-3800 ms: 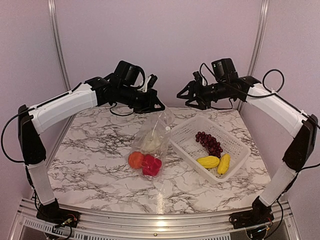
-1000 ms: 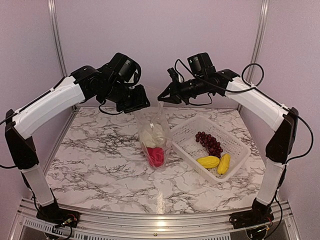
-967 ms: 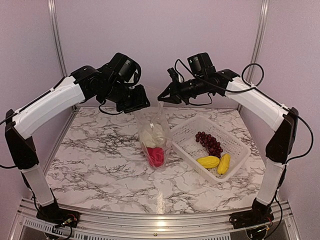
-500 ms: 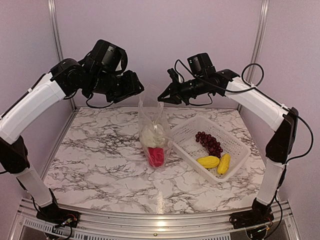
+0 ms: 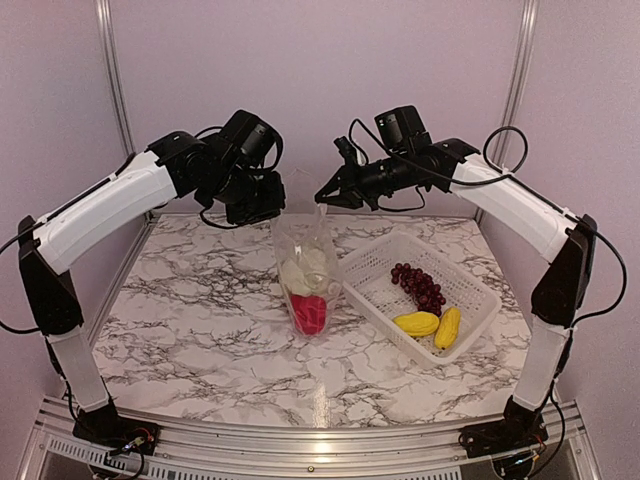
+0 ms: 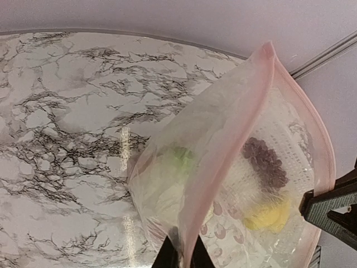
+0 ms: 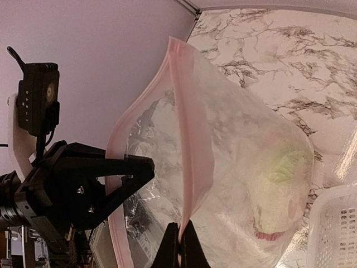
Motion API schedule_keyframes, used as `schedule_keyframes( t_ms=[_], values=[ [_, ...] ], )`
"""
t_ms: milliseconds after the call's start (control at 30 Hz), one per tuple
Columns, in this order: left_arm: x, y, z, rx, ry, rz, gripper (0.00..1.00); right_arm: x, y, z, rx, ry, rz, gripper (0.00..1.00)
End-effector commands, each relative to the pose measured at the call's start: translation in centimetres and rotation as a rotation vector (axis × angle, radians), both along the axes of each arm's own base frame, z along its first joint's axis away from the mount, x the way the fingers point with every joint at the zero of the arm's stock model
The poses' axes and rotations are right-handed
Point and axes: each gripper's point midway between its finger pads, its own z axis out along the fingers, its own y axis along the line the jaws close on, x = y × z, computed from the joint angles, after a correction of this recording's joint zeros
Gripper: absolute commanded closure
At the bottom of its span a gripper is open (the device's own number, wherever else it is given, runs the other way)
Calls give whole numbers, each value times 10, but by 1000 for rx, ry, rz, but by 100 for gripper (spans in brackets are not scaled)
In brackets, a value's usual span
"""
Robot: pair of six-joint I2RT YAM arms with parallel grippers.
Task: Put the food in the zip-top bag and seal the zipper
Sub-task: Adjust the zipper food storage bag at the center of the board.
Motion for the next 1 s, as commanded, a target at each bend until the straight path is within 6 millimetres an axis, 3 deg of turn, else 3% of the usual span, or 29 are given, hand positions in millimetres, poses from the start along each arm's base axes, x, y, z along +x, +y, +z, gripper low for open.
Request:
schedule_keyframes(
  t_ms=[0, 200, 267, 367, 433, 567, 633, 767, 967],
  values=[
    [4, 31, 15, 78, -49, 47, 100, -2, -2, 26, 38, -56, -3, 99],
    [15, 61, 47, 192, -126, 46, 100, 15, 21, 47, 99, -33, -1, 99],
    [18, 70, 49, 266, -141, 42, 100, 25, 21, 58, 86, -55, -32, 100],
    [20, 74, 46, 334, -140, 27, 100, 27, 14, 50, 50, -36, -70, 100],
    [20, 70, 36, 338, -117, 7, 100, 20, 7, 33, 14, -11, -76, 100],
    [21, 46, -10, 354, -22, -72, 100, 11, -11, -10, -58, 16, -96, 97],
    [21, 35, -18, 367, -22, -97, 100, 10, -21, -24, -82, 24, -117, 92],
    [21, 22, -13, 342, -55, -118, 100, 10, -37, -19, -86, 6, -137, 85],
    [16, 20, -15, 340, -47, -136, 100, 1, -60, 11, -82, -66, -162, 62]
  ],
)
